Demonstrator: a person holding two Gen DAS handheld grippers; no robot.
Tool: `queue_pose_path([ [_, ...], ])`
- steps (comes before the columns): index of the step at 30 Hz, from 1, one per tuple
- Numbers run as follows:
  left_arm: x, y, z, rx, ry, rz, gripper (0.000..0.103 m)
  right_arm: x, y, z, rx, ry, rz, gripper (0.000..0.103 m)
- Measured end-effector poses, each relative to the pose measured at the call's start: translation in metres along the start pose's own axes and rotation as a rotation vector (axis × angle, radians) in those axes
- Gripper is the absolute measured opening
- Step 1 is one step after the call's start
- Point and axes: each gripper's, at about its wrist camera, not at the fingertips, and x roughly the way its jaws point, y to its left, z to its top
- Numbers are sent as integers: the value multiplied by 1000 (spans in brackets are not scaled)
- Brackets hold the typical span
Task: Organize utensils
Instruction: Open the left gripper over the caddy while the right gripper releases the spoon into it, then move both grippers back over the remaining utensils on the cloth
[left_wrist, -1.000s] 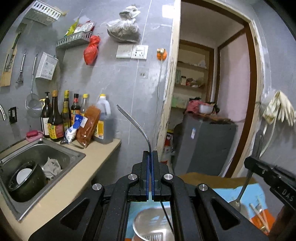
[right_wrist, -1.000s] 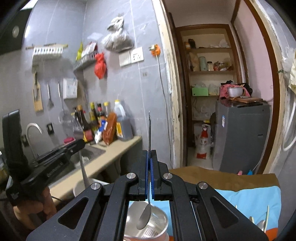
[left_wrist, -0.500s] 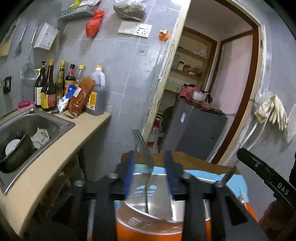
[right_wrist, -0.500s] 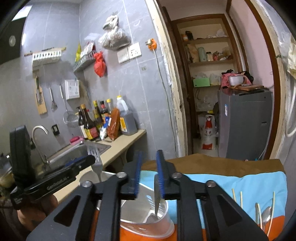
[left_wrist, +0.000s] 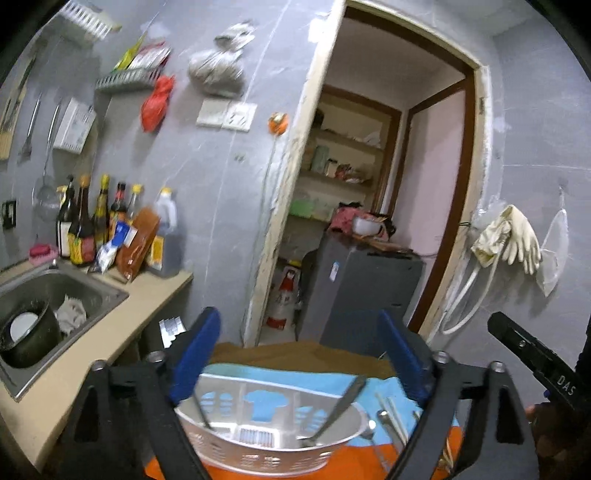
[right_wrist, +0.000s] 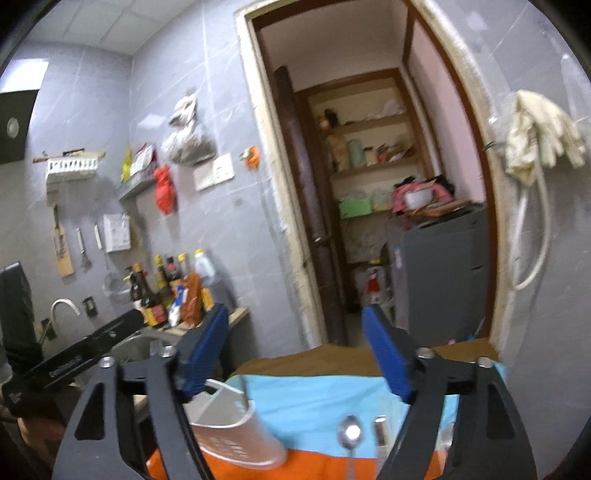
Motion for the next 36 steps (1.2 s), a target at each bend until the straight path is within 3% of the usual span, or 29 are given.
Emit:
queue_pose_path([
  [4,-7,-37,-2,51,-32,-6,97,-25,-24,5,-1,-29,-60,94],
  [5,-7,-44,-4,61,-34,-10,98,-30,-29,5,-1,-33,-70,103],
  [17,8,-119,-53,148,25,-33,99,-66,-95,-13,-33,-5,-166,103],
  [26,53,-140,-108,153,222,-7,98,-46,-151,-47,25,133,-188,103],
  [28,62,-142,-119,160,263,5,98,-36,-161,-57,38,182,-190,99],
  [32,87,-145,-142,177,348,52,97,-14,-175,-76,58,287,-197,79],
  [36,111,-143,-161,187,420,87,83,7,-185,-94,86,383,-201,64],
])
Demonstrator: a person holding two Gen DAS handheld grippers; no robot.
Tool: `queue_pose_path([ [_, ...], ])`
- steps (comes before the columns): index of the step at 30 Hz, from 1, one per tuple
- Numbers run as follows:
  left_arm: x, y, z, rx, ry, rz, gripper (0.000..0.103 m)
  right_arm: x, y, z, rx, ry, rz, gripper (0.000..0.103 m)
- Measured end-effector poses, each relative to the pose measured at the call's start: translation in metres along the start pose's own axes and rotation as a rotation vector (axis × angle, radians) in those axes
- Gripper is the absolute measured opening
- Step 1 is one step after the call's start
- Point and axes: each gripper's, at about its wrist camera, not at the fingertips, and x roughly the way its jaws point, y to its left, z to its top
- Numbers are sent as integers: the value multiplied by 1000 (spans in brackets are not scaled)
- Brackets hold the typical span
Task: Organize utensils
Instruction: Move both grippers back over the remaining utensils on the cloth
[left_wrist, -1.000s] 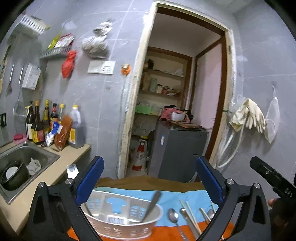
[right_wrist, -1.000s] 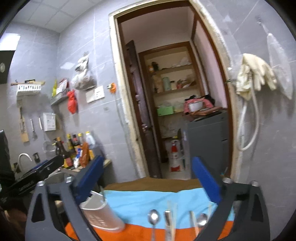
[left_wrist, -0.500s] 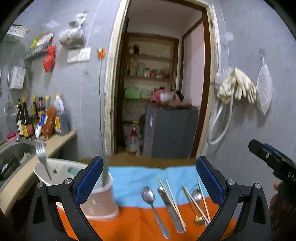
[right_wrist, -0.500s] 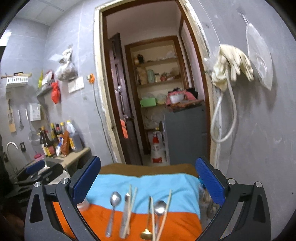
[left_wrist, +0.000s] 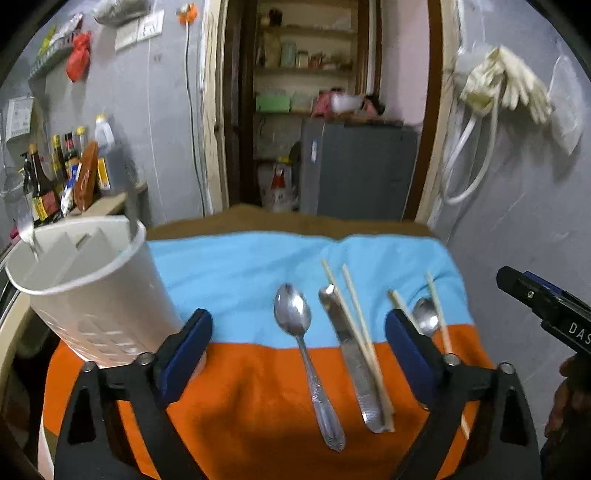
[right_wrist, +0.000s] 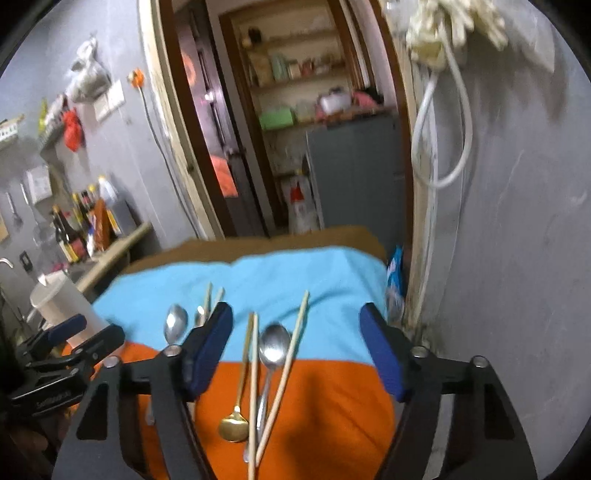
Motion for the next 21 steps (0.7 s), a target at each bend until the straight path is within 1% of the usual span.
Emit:
queue_pose_path([
  [1,8,-1,-2,3,22,7,78,6,-1,-2,7,20,4,61],
  [2,15,-1,-3,2,38,10,76,11,-2,-3,13,35,3,58],
  [3,24,-1,-5,0,63,16,72,16,-4,-5,17,48,1,56],
  [4,31,-2,-6,-2,84,21,67,20,-6,-6,24,63,1,51],
  [6,45,0,-7,-10,125,24,59,30,-8,-8,34,94,4,48],
  [7,51,1,-8,-15,149,23,55,34,-9,-9,37,109,7,45],
  [8,57,2,-8,-23,174,14,52,37,-10,-10,40,122,11,43],
  [10,67,5,-10,-38,222,2,43,44,-11,-13,47,155,18,38],
  [12,77,8,-13,-51,276,-3,38,51,-12,-17,51,195,24,36],
  [13,85,11,-16,-65,321,-6,36,52,-12,-18,55,207,29,34],
  [15,87,12,-14,-67,310,-7,36,57,-13,-20,57,232,35,33],
  [19,97,15,-9,-70,335,-10,35,65,-12,-22,54,273,37,29],
  [21,100,13,-7,-46,351,9,29,71,-11,-24,49,311,27,27],
])
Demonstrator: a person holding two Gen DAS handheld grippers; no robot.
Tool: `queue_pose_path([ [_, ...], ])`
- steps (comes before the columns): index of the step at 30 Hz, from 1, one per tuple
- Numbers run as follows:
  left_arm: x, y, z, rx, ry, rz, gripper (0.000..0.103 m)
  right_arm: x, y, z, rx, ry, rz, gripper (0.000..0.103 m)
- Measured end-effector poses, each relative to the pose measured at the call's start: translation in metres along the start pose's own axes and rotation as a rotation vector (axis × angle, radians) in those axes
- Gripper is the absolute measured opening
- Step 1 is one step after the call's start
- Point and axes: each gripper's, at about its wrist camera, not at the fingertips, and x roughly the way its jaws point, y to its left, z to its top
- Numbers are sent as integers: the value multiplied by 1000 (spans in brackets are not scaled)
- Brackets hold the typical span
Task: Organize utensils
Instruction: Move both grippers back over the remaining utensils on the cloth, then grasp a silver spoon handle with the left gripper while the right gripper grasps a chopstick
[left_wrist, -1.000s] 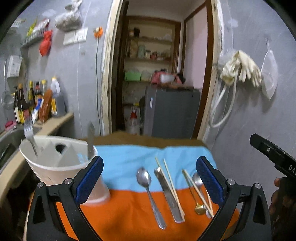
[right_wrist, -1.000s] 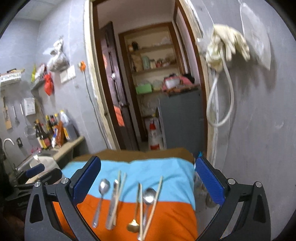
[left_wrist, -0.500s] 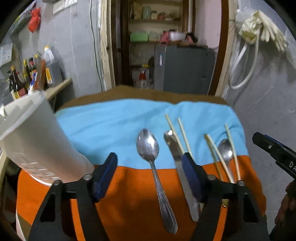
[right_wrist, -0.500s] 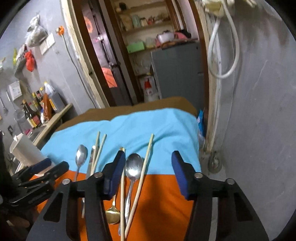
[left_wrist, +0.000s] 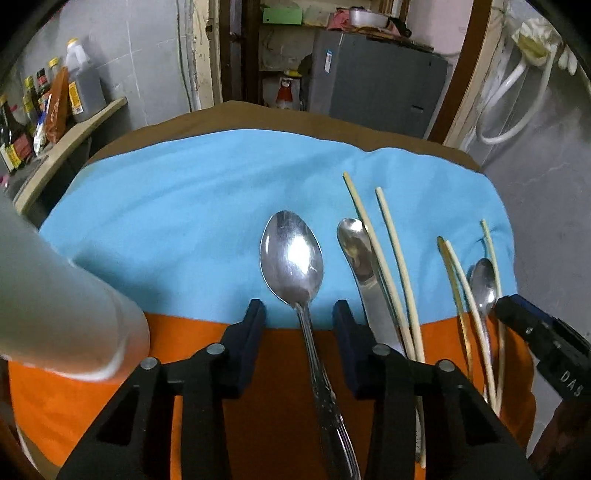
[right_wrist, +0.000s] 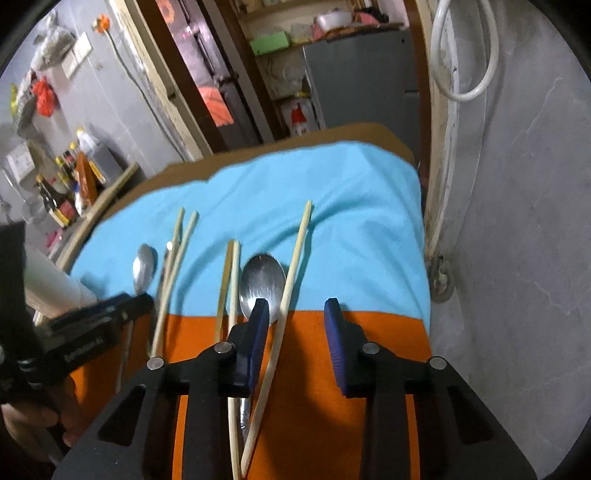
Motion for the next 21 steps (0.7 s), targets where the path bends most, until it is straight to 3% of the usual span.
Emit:
queue_pose_path([
  [4,0,-3,2,34,27,32,21,5,5,1,-19,30,-33,26],
  [12,9,-4,6,59,74,34,17,4,7,1,-8,91,-50,9],
  [13,8,-5,6,54,76,19,8,3,6,1,2,90,-44,6],
  [15,6,-3,6,36,78,-10,4,1,4,1,25,87,-31,5],
  [21,-12,17,-3,-61,39,-153,3,-20,-2,-10,112,16,59,3],
])
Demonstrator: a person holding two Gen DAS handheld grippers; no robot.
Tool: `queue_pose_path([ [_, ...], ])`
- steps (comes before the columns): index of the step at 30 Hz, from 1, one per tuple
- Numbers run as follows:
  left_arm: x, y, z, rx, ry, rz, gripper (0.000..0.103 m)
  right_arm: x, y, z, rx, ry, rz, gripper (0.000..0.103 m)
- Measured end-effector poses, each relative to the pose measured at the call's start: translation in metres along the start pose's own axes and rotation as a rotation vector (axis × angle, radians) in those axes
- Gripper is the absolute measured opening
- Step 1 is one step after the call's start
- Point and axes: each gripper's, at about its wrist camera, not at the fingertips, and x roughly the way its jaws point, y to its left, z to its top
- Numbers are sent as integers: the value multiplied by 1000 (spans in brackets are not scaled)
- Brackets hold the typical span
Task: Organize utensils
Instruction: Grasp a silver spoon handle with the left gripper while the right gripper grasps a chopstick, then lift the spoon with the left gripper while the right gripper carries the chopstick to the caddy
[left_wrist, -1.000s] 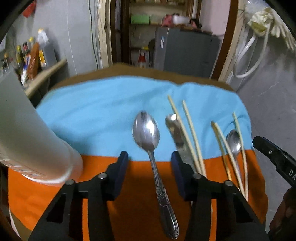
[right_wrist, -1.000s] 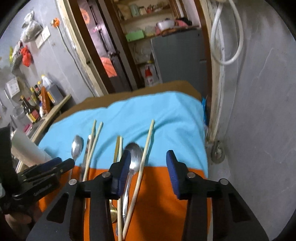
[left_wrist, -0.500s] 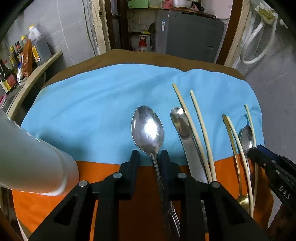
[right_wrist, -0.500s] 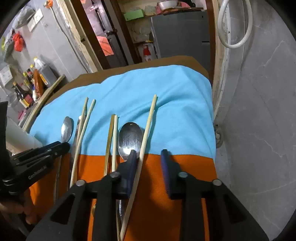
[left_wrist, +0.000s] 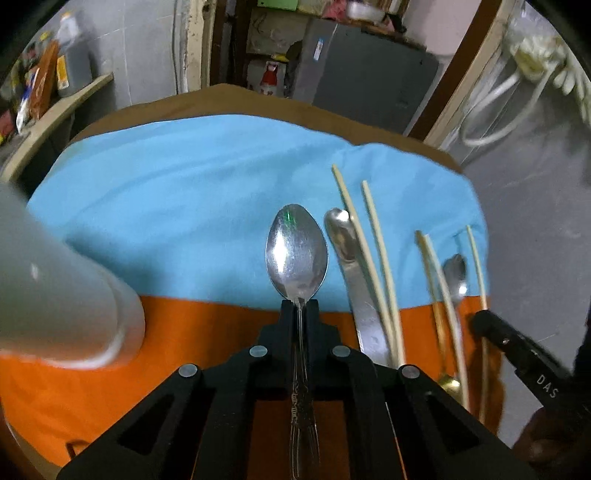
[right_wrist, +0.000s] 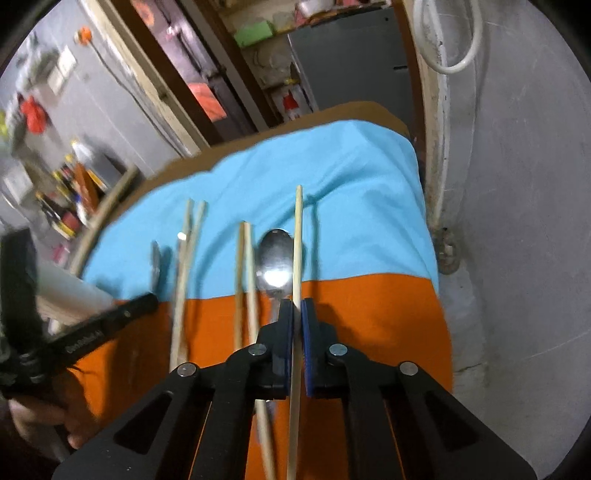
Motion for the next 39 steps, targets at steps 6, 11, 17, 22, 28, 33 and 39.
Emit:
queue_pose_path([
  [6,-47,-10,-23,37,-181,-92,3,-31,15,-18,-16,-150,101,3],
  [11,-89,-20,-32,72,-338,-114,3,-59,37,-19,-69,-293,157,3],
  [17,-137,-19,-27,85,-495,-119,3,-83,70,-3,-126,-423,211,3],
  [22,-173,-7,-20,100,-595,-109,3,-97,110,13,-176,-512,281,3],
  [28,-217,42,-7,46,-711,-81,3,-101,162,32,-187,-596,425,3],
  [33,-242,112,6,-79,-822,-46,3,-91,205,43,-185,-637,519,3],
  [39,-245,187,17,-192,-875,-33,3,-65,241,47,-162,-657,583,3],
])
